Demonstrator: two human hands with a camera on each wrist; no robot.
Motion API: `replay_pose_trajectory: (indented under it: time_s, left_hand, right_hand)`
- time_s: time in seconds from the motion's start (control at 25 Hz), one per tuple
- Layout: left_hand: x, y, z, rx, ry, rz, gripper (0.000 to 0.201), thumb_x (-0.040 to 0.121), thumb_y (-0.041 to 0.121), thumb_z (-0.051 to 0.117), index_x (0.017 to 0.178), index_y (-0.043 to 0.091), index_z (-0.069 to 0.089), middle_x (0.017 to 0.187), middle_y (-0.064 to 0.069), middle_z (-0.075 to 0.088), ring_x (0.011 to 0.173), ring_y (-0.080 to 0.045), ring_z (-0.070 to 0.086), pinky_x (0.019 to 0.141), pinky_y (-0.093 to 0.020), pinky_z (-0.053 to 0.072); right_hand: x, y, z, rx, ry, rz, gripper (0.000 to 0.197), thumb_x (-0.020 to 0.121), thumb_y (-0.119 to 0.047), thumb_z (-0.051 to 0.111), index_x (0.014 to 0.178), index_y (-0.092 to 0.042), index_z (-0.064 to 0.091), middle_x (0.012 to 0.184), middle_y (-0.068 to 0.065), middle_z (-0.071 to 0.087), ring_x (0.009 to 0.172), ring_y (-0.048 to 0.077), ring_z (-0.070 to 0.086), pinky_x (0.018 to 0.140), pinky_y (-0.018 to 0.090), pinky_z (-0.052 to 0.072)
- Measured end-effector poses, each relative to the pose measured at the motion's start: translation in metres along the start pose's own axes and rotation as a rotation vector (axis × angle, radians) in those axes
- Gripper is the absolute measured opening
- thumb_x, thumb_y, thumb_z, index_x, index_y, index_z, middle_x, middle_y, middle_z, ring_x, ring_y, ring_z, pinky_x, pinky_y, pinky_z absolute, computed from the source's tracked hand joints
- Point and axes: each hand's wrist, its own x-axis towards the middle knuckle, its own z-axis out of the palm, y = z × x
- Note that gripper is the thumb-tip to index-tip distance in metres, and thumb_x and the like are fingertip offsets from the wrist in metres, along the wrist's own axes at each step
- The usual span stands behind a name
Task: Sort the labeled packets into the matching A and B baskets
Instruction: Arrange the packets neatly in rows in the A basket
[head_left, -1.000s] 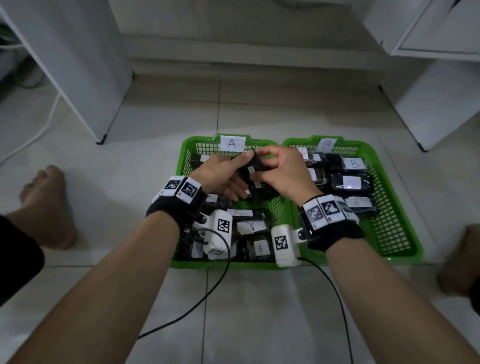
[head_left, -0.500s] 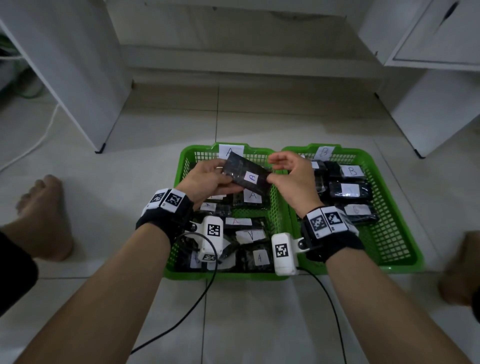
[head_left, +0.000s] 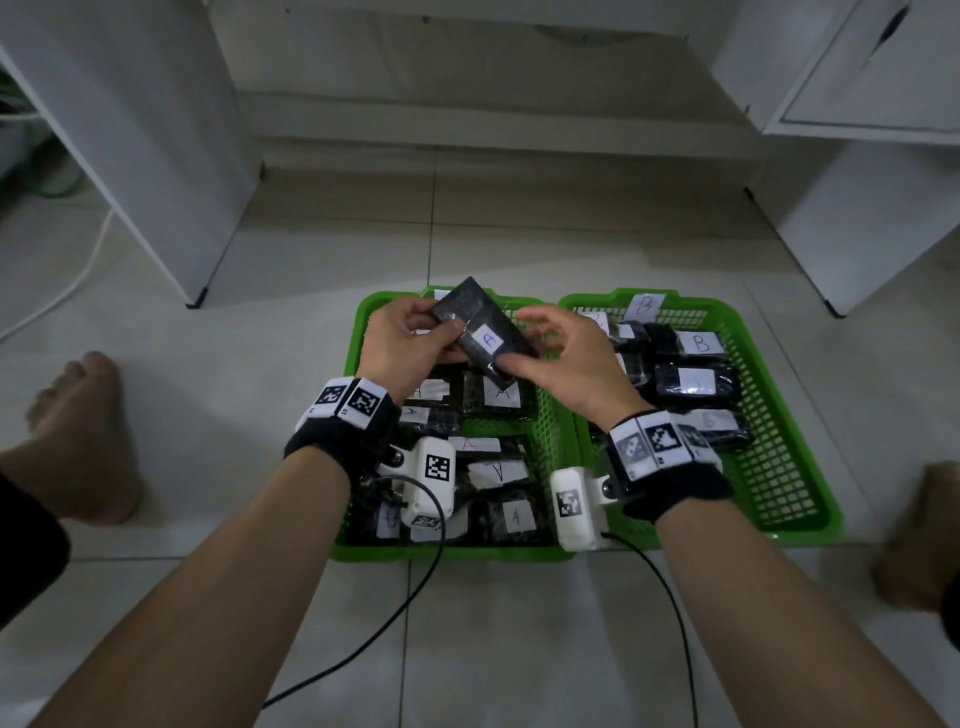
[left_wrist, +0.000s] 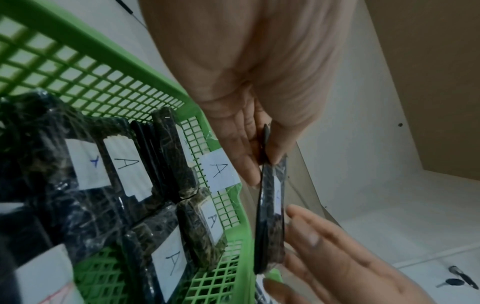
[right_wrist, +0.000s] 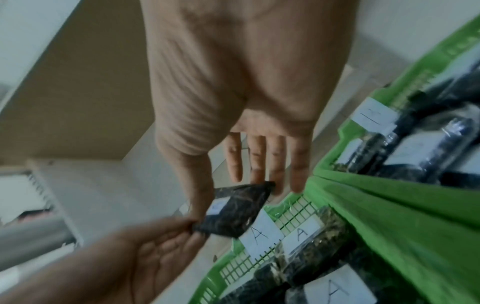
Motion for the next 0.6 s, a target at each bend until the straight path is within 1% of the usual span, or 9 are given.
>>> replay_pose_trajectory:
  time_s: [0.08, 0.16, 0.2, 0.28, 0.32, 0.36, 0.44, 0.52, 0.6]
  left_hand:
    - [-0.001, 0.004, 0.003, -0.055, -0.044, -0.04, 0.029, 0.086, 0.001, 0.073, 0.109, -0.008, 0.057, 0.098, -0.023, 0.072, 0.078, -0.031, 0.075, 0.065, -0.029, 0.061]
    - [-0.001, 0.01, -0.002, -0.09, -0.133, -0.096, 0.028, 0.087, 0.003, 0.072, 0.109, -0.008, 0.058, 0.096, -0.022, 0.074, 0.081, -0.031, 0.075, 0.069, -0.03, 0.062]
    - [0.002, 0.013, -0.009, -0.006, -0.17, -0.083, 0.026, 0.089, 0.009, 0.072, 0.107, -0.005, 0.061, 0.096, -0.019, 0.075, 0.083, -0.03, 0.075, 0.073, -0.032, 0.062]
    - [0.009, 0.014, -0.031, 0.492, -0.206, 0.055, 0.014, 0.09, 0.021, 0.071, 0.098, 0.01, 0.071, 0.09, -0.005, 0.075, 0.082, -0.018, 0.073, 0.078, -0.031, 0.06]
    - [0.01, 0.015, -0.041, 0.749, -0.267, 0.085, 0.009, 0.09, 0.024, 0.069, 0.093, 0.017, 0.074, 0.088, 0.003, 0.074, 0.082, -0.01, 0.07, 0.079, -0.028, 0.057]
    - [0.009, 0.013, -0.049, 0.942, -0.365, 0.037, 0.01, 0.091, 0.025, 0.067, 0.092, 0.021, 0.076, 0.091, 0.008, 0.073, 0.084, -0.007, 0.068, 0.08, -0.026, 0.054]
    - [0.005, 0.002, -0.054, 1.167, -0.574, -0.136, 0.015, 0.092, 0.028, 0.065, 0.095, 0.022, 0.078, 0.101, 0.009, 0.074, 0.095, -0.01, 0.067, 0.084, -0.029, 0.052]
    - [0.001, -0.007, -0.052, 1.297, -0.649, -0.179, 0.022, 0.09, 0.025, 0.06, 0.1, 0.019, 0.079, 0.108, 0.003, 0.075, 0.1, -0.015, 0.067, 0.094, -0.036, 0.054]
    - [0.001, -0.009, -0.051, 1.321, -0.67, -0.191, 0.026, 0.09, 0.023, 0.056, 0.104, 0.016, 0.078, 0.111, -0.001, 0.073, 0.103, -0.018, 0.066, 0.098, -0.039, 0.053]
  right_hand:
    - [0.0, -0.005, 0.004, -0.212, 0.032, -0.121, 0.072, 0.067, -0.038, 0.093, 0.131, -0.022, 0.066, 0.115, -0.014, 0.064, 0.1, 0.003, 0.057, 0.083, 0.016, 0.04]
    - [0.001, -0.006, 0.007, -0.265, 0.069, -0.167, 0.068, 0.066, -0.037, 0.093, 0.128, -0.022, 0.068, 0.117, -0.009, 0.07, 0.098, 0.004, 0.059, 0.082, 0.017, 0.042]
    - [0.003, -0.007, 0.008, -0.264, 0.086, -0.173, 0.063, 0.068, -0.034, 0.092, 0.126, -0.021, 0.069, 0.115, -0.007, 0.071, 0.097, 0.006, 0.06, 0.082, 0.016, 0.044]
    - [0.009, -0.008, 0.011, -0.307, 0.085, -0.146, 0.057, 0.071, -0.03, 0.09, 0.122, -0.021, 0.07, 0.114, -0.005, 0.072, 0.098, 0.01, 0.064, 0.084, 0.021, 0.049]
    - [0.012, -0.009, 0.013, -0.367, 0.055, -0.12, 0.055, 0.071, -0.028, 0.091, 0.121, -0.021, 0.07, 0.114, -0.004, 0.071, 0.1, 0.011, 0.064, 0.083, 0.023, 0.05]
    - [0.017, -0.01, 0.016, -0.438, 0.008, -0.094, 0.053, 0.07, -0.027, 0.092, 0.118, -0.021, 0.07, 0.113, -0.004, 0.07, 0.101, 0.013, 0.064, 0.081, 0.024, 0.048]
    - [0.025, -0.011, 0.023, -0.548, -0.086, -0.049, 0.051, 0.068, -0.025, 0.093, 0.114, -0.02, 0.072, 0.112, -0.002, 0.07, 0.103, 0.016, 0.064, 0.08, 0.026, 0.049]
    - [0.031, -0.013, 0.032, -0.601, -0.152, -0.046, 0.054, 0.067, -0.023, 0.094, 0.115, -0.018, 0.072, 0.114, 0.0, 0.069, 0.106, 0.019, 0.063, 0.083, 0.028, 0.049]
    - [0.035, -0.017, 0.046, -0.622, -0.204, -0.068, 0.053, 0.068, -0.021, 0.094, 0.116, -0.017, 0.071, 0.115, 0.001, 0.067, 0.109, 0.02, 0.061, 0.084, 0.027, 0.045]
